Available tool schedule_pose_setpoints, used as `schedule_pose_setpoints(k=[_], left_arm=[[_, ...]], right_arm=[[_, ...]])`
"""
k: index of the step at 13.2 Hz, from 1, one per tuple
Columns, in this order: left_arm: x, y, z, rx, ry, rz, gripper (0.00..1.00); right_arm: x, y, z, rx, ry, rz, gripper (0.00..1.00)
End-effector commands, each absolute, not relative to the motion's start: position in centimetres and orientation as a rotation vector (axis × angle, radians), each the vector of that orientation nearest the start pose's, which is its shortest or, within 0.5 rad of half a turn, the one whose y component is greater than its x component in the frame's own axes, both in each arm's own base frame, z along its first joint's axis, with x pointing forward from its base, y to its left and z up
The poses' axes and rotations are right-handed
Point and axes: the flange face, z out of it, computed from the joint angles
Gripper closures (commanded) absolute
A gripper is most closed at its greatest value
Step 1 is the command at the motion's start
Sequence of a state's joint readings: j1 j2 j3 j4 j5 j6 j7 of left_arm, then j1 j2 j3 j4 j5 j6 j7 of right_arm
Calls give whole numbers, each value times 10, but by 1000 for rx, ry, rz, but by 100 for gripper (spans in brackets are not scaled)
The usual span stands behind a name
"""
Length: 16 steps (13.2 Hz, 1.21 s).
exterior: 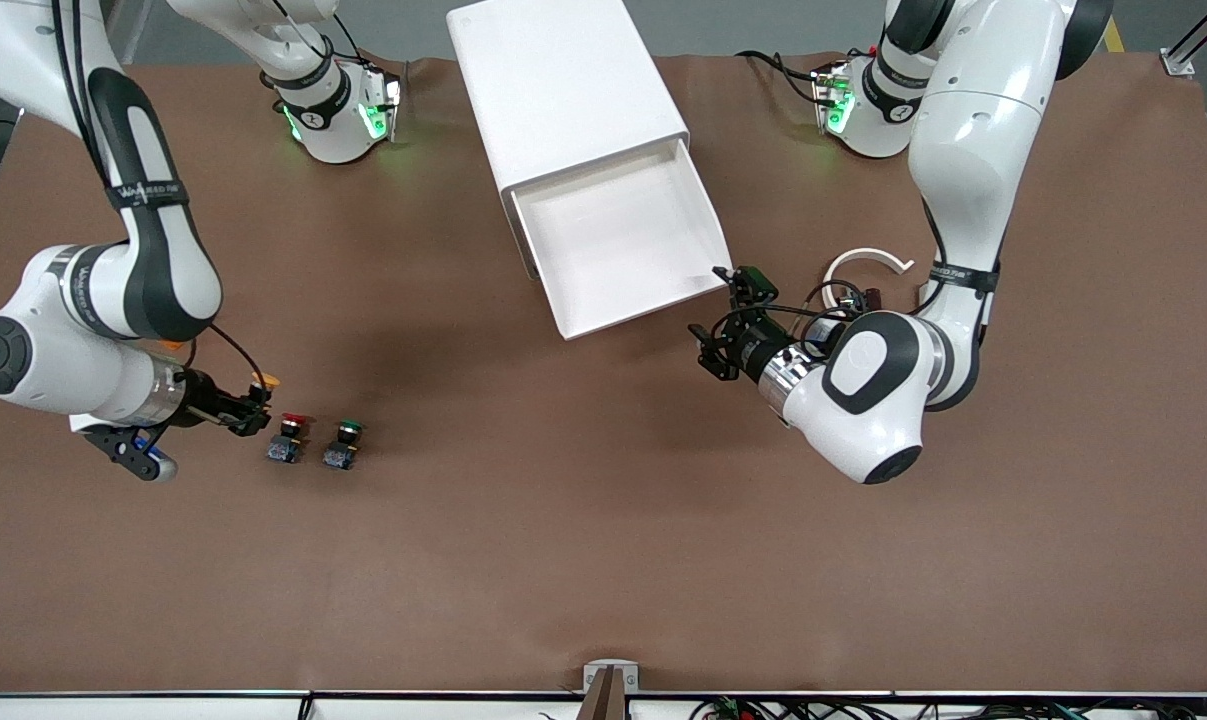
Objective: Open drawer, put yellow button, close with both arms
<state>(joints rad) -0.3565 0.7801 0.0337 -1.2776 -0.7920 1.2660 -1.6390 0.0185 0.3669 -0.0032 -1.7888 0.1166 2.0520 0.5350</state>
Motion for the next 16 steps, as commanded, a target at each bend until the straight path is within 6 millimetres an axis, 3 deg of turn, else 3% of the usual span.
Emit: schedule_pose_setpoints(k=[1,6,9,10,14,16], left_arm=[[598,-296,305,-2193,-1509,1391,0],[612,-283,316,-2585,-1248,1231,0],[627,-269,324,-2807,-1081,1045,0],[630,-264,324,-2856,-1031,1023,0],[644,-228,327,-2978,-931,814,0],[638,-206,327,-3053,-783,667,0]], right_arm=[[622,48,372,-2896,985,182,100],[605,120,408,-2842,1153,173,100],[598,141,425,-2815,1193,148,100],[593,157,432,-2812,1196,142,100],[577,205,465,-2766,1294,138,100],[572,221,494,-2760,1334,169,100]])
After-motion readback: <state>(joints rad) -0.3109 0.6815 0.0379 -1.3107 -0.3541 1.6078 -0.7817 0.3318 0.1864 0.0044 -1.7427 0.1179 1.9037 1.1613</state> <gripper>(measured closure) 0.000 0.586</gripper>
